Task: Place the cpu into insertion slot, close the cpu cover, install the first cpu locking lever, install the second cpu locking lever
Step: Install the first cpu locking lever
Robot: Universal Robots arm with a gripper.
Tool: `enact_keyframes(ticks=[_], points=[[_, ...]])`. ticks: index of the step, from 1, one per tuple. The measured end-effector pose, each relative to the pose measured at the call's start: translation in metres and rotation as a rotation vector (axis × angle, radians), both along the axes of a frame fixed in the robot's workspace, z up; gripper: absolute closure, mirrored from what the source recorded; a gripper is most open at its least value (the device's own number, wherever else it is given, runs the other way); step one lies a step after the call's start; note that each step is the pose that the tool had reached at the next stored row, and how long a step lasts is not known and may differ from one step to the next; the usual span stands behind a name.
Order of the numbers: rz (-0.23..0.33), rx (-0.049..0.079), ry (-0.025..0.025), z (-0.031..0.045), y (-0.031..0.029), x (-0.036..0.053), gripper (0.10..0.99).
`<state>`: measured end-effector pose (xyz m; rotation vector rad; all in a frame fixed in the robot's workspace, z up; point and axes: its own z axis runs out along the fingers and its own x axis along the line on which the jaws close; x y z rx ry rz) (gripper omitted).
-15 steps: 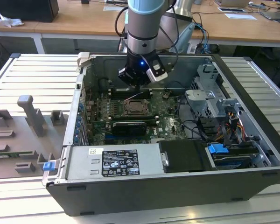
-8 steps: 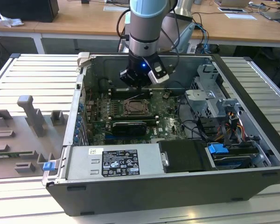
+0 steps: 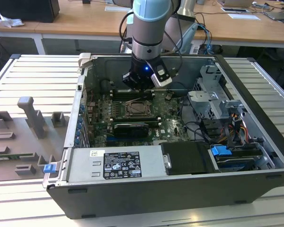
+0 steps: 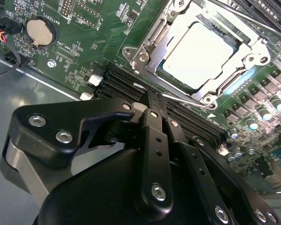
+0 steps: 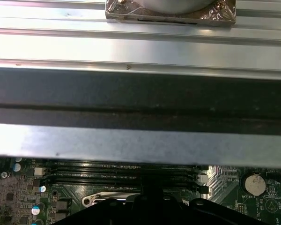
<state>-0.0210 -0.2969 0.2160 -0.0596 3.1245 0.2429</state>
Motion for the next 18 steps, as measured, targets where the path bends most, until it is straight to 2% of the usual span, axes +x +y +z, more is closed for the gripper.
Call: enact_keyframes(ticks=[9,18], points=[[0.0,0.0,0.0,-0.002,0.0003,0.0009,0.98],[0.0,-0.002,0.0,-0.0082,0.0008,0.0032,0.98]])
